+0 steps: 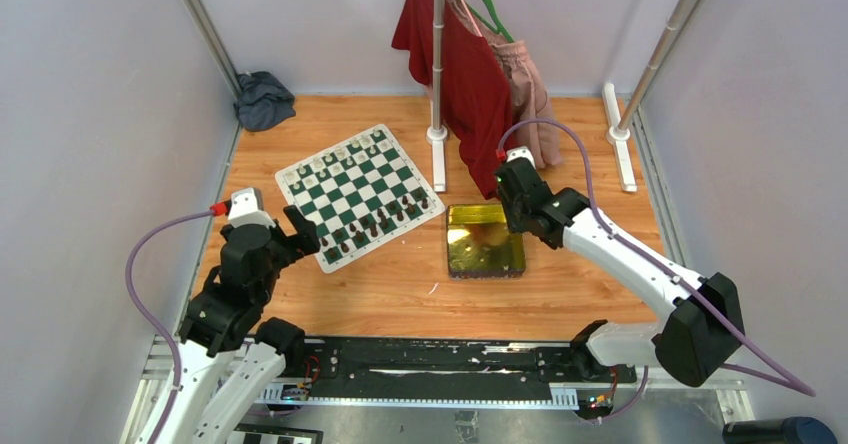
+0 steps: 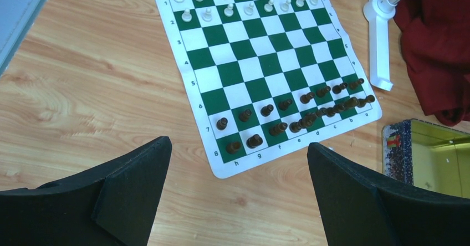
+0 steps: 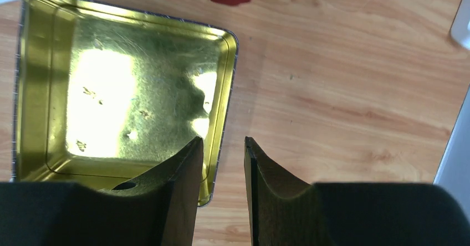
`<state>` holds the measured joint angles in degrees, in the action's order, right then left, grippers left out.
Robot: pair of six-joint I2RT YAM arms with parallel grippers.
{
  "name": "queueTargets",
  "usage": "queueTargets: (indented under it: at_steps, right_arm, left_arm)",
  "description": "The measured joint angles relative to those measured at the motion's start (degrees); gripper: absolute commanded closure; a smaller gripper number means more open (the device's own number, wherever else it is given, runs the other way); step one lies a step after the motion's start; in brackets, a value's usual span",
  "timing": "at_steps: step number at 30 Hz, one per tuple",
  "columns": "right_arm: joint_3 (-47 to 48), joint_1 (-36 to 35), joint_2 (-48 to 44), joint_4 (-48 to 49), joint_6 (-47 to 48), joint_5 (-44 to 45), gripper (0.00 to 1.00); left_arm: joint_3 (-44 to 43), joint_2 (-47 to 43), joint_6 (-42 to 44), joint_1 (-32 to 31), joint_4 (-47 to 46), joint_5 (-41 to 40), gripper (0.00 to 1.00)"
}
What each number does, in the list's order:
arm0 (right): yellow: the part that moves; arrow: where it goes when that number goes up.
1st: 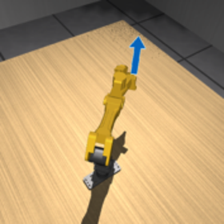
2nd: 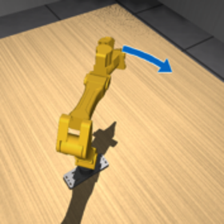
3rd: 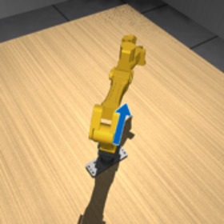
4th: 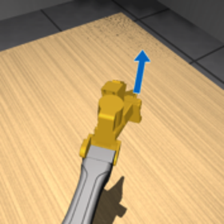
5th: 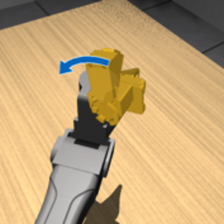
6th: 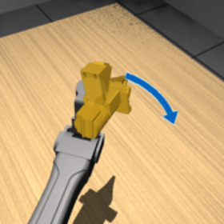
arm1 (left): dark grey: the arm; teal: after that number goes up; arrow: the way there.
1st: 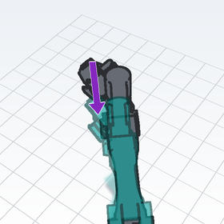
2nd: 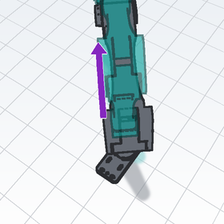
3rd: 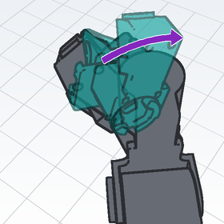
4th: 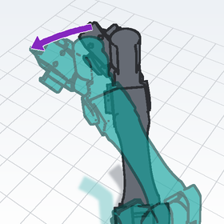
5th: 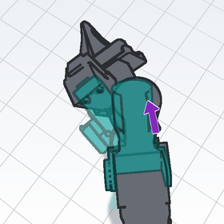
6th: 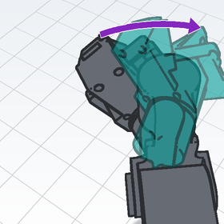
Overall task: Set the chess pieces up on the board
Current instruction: Reset both arms
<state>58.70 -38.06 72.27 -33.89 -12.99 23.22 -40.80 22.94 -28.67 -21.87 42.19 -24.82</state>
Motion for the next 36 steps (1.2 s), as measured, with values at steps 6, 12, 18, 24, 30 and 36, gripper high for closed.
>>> queueTargets:
  at_steps: [6,12,18,24,30,36]
  right_arm:
    - [-1.95,2.47,0.57,-1.03,-1.77,-3.50,0.62]
    - [-3.21,2.47,0.74,-0.92,-2.34,-5.05,0.61]
    - [-4.37,3.82,0.72,-0.48,-2.21,-5.29,0.61]
    - [-4.74,9.11,-0.98,1.57,-1.53,-4.98,0.59]
    - [-4.74,14.99,-2.16,3.19,-0.92,-4.72,0.56]
    - [-4.72,15.98,-3.15,4.46,-0.55,-2.29,0.54]
  left_arm:
    - [0.00,0.66,-0.02,-0.09,-0.04,-0.31,0.00]
    - [0.00,2.14,-0.02,-0.11,-0.02,-0.35,0.00]
    - [-0.02,6.32,-0.42,-0.13,-0.22,-3.63,0.00]
    - [0.61,15.08,-1.62,-0.55,-4.48,-5.31,0.00]
    - [5.25,16.65,-3.06,-1.70,-11.37,-7.54,0.00]
    - [9.81,17.16,-3.04,-3.04,-18.16,-11.65,0.00]
